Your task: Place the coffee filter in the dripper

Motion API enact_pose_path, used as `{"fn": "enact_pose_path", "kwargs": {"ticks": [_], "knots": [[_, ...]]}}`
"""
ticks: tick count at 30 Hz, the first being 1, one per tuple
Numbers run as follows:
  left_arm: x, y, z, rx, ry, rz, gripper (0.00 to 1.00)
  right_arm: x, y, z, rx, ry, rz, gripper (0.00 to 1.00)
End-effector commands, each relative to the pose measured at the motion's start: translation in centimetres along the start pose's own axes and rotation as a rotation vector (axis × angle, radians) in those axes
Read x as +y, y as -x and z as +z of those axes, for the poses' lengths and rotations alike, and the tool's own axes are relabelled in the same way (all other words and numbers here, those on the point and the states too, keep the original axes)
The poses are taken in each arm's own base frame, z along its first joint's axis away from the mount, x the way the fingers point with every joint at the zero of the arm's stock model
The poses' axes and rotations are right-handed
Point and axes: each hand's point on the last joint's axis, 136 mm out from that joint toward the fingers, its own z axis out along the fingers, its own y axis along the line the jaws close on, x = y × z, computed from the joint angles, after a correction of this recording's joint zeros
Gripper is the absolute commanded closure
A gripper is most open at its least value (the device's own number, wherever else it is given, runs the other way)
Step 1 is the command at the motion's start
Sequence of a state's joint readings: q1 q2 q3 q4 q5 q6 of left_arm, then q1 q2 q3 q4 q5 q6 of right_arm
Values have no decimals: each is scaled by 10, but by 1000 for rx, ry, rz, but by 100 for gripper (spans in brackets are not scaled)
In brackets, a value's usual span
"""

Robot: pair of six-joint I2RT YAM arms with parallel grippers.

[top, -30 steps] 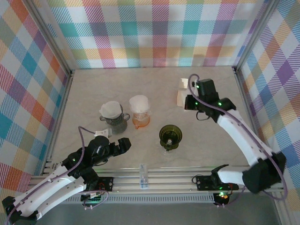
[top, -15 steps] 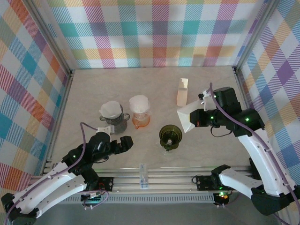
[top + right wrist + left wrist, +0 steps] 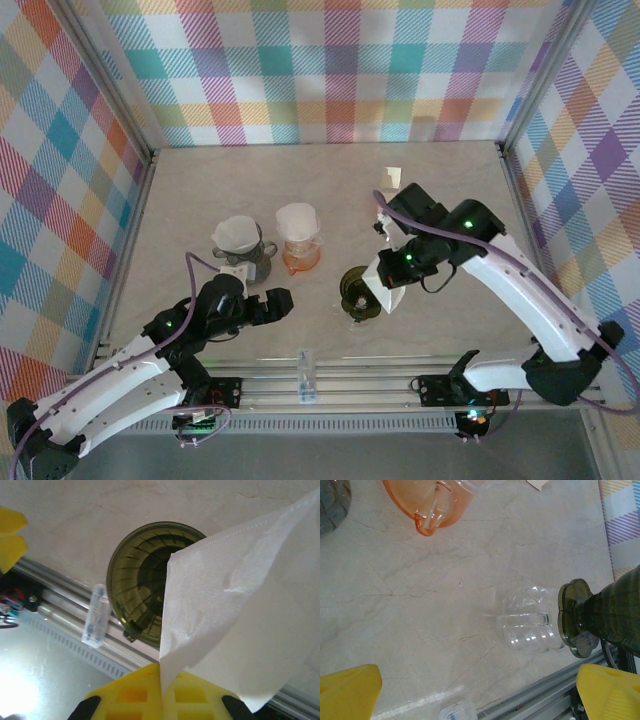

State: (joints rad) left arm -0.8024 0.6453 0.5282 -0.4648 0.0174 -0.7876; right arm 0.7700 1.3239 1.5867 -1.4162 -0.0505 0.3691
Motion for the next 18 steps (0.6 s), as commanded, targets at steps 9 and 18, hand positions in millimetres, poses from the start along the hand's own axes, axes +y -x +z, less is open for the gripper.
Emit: {"fn": "enact_pose_path", "kwargs": {"ticks": [9,18], "knots": [[-20,6,-4,-10,-83,31,0,13,18,25,122,-115,-87,100],[-20,5,-4,-3,-88,33,0,25,23,57,179,-106,-104,94]]}}
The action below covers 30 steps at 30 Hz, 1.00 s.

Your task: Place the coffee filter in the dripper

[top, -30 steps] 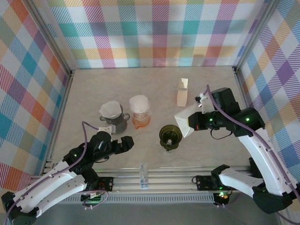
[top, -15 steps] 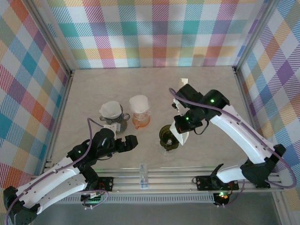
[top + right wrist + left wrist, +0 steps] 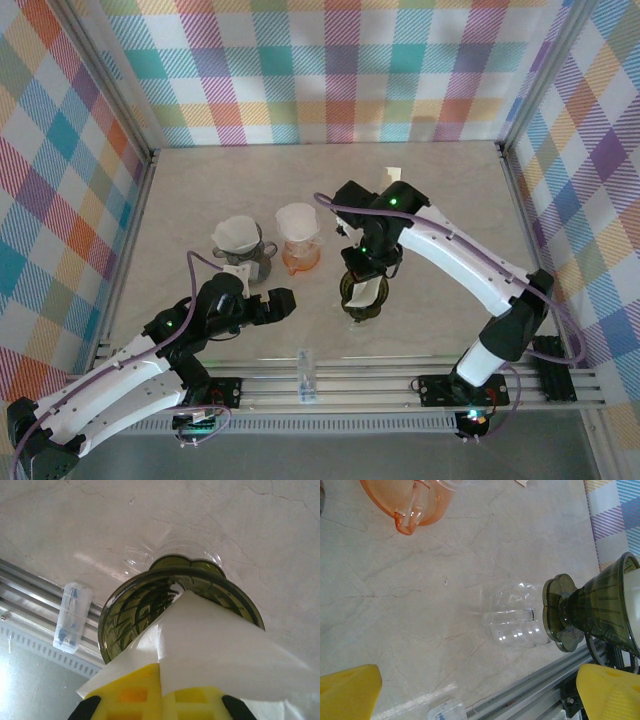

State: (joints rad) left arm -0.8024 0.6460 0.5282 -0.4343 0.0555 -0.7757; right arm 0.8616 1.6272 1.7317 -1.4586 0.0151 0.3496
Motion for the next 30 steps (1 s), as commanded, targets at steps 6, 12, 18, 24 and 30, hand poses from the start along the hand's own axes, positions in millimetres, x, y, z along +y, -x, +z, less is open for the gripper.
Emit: {"fn": "enact_pose_path", "kwargs": {"ticks": [6,12,18,24,30], "knots": [[-13,6,-2,-9,-46,19,0,3,0,4,-25,10,-3,82],[-18,7,0,-3,-56,19,0,3,5,-13,-129,33,11,61],[-30,14,0,-1,-73,31,0,5,9,-39,-280,89,35,45],[-47,26,1,1,-78,67,0,-15,3,-44,-427,77,160,42],[-65,40,8,3,-79,98,0,-27,-3,-31,-536,142,347,42]]}}
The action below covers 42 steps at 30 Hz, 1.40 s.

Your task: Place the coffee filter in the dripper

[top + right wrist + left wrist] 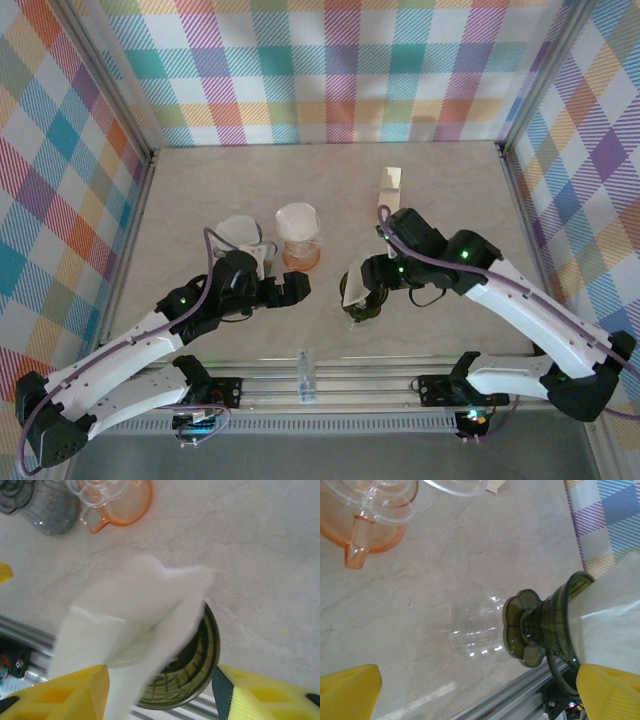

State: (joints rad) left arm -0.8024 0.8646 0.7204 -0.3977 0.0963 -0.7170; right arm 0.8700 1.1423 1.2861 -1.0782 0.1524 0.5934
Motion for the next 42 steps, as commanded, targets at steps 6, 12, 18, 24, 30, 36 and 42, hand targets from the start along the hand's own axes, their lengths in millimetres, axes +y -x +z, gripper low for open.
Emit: {"fn": "enact_pose_path", "kwargs": {"ticks": [6,12,18,24,30,36,42], "knots": [[-19,13,3,-15,-41,37,0,5,5,19,-42,28,133,44],[-18,12,4,-16,-42,33,0,9,5,23,-13,27,96,59],[-26,15,6,-7,-61,44,0,-1,1,18,26,-42,29,88],[-36,15,16,19,-102,34,0,-11,-2,17,61,-114,-46,98],[-48,18,25,30,-143,29,0,-14,-10,33,106,-155,-94,99],[-61,16,33,56,-167,60,0,-14,-13,44,126,-201,-149,99],[-68,2,46,107,-167,100,0,-15,-13,45,115,-228,-167,98]]}}
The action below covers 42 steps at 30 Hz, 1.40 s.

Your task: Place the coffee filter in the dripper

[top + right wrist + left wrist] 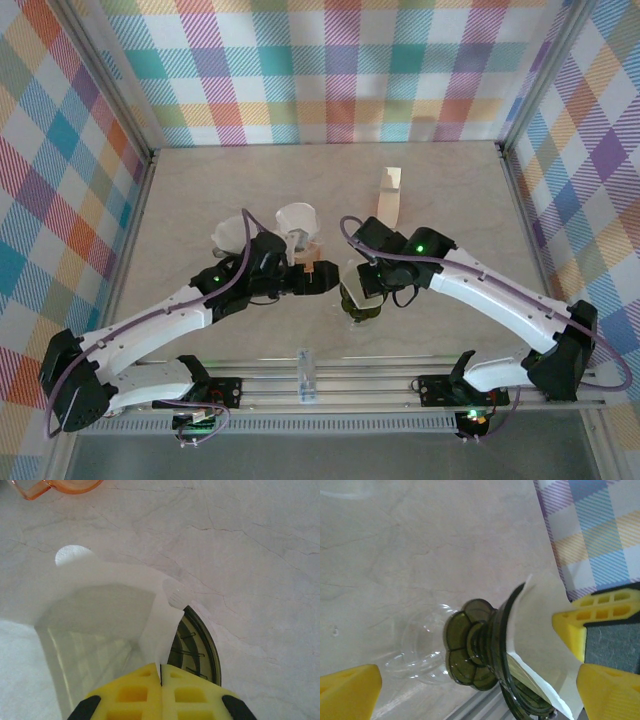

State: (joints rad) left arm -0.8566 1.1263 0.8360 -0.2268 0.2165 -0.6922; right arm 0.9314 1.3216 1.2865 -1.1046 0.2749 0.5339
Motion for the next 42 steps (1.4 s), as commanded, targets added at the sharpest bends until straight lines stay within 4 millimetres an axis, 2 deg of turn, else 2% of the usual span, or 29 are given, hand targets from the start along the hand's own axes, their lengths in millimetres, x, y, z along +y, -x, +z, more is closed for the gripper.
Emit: {"fn": "enact_pose_path", "kwargs": {"ticks": [1,10,16,21,25,29,32,36,42], "knots": [[-14,1,5,8,-36,44,0,-7,-4,-1,4,-41,-28,97],[-20,-9,20,50,-62,51,2,-4,-6,0,7,-34,-29,95],[-19,-15,23,72,-58,47,14,-3,-7,2,6,-28,-23,94],[-20,-17,27,92,-65,17,14,-4,-8,1,6,-30,-25,93],[-23,-19,27,107,-66,15,24,-5,-10,2,0,-26,-16,91],[-19,-23,27,119,-50,15,28,-5,-10,2,-5,-22,-13,87],[-16,-25,27,125,-37,16,29,-5,-8,-1,-11,-24,-9,79],[-14,-26,28,127,-34,18,29,-7,0,-15,-63,-15,2,53],[-14,-26,28,124,-35,18,29,-13,4,-28,-97,-22,15,38]]}}
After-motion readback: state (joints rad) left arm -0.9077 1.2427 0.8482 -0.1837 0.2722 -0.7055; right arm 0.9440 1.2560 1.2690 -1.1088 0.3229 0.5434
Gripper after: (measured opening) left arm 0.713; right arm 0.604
